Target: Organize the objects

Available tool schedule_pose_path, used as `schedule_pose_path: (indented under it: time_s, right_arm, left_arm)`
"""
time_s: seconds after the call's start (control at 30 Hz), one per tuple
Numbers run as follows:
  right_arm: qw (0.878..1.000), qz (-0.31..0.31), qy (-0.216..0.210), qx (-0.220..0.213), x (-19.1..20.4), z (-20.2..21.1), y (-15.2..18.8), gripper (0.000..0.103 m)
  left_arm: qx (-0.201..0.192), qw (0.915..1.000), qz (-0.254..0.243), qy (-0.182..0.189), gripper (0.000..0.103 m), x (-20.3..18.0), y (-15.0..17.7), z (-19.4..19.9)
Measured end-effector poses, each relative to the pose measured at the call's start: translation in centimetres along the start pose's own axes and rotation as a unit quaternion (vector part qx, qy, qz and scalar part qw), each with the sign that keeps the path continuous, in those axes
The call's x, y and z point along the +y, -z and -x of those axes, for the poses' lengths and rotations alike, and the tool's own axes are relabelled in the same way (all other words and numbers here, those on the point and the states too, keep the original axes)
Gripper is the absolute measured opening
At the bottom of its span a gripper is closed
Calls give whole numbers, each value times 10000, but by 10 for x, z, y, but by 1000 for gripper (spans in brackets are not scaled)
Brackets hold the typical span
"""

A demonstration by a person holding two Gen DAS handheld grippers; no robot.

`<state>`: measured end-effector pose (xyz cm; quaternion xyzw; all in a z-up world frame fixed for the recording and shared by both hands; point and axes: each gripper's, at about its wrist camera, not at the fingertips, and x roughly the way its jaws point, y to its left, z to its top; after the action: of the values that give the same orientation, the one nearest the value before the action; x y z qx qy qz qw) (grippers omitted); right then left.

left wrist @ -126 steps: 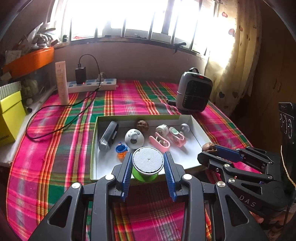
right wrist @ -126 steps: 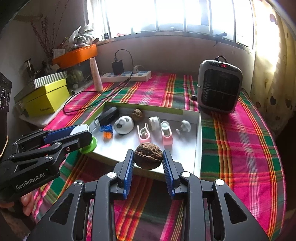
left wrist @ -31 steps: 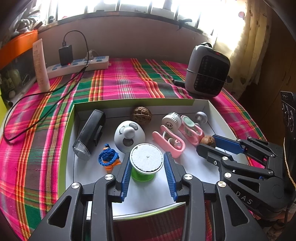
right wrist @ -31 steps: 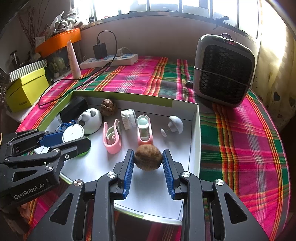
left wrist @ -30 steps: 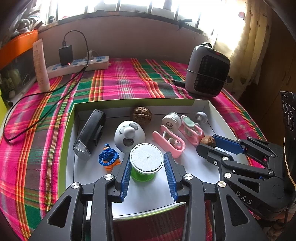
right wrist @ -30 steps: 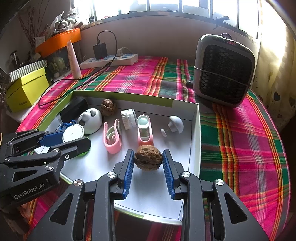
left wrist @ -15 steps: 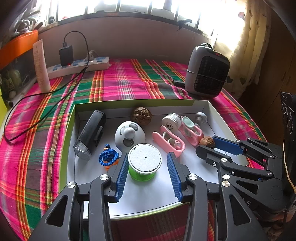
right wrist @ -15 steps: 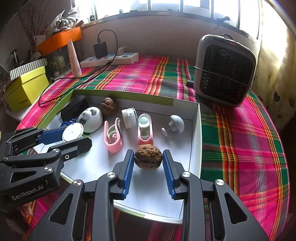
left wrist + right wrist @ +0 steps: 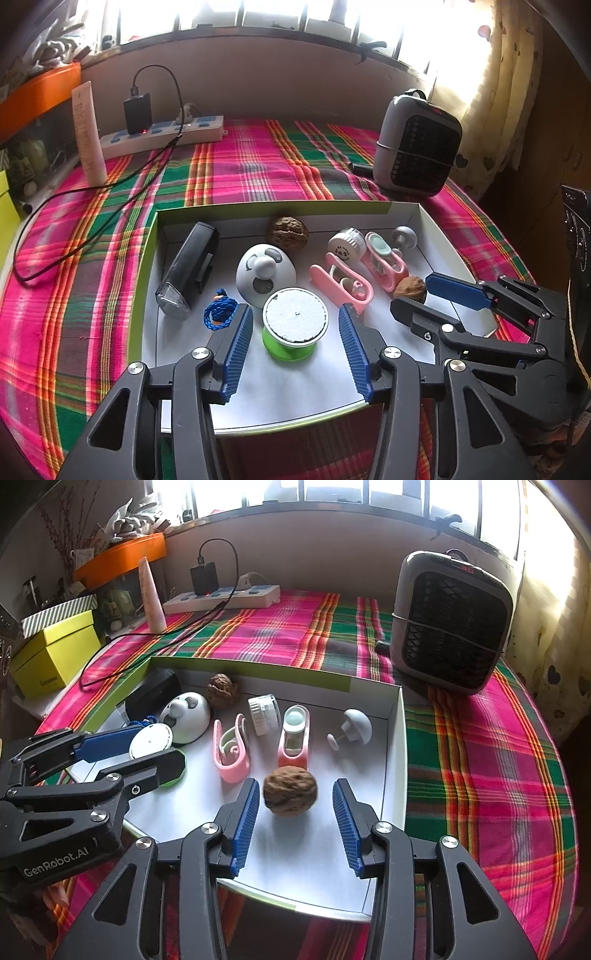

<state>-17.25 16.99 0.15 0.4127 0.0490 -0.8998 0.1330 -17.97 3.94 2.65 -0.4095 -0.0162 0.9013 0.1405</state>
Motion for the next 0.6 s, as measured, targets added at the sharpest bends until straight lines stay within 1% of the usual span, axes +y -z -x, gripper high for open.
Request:
schedule_pose_path:
  time_s: [0.13,0.23,0.33,0.6]
  right_arm:
    - [10000,-3,10,-3,0,0,0,44]
    - [10000,-10,18,-18,0,2,-1,46]
    - [10000,-16,27,-30,0,4,-1,46]
    - [10000,-63,56,-45,2,9,1,46]
  left_arm:
    - [-22,10000,-6,3,49,0,0,2]
    - [-38,10000,-10,-48,49,0,0,3]
    - [-66,10000,6,-43,49,0,0,5]
    - [-104,9998,5,-180,50,-2,3,12]
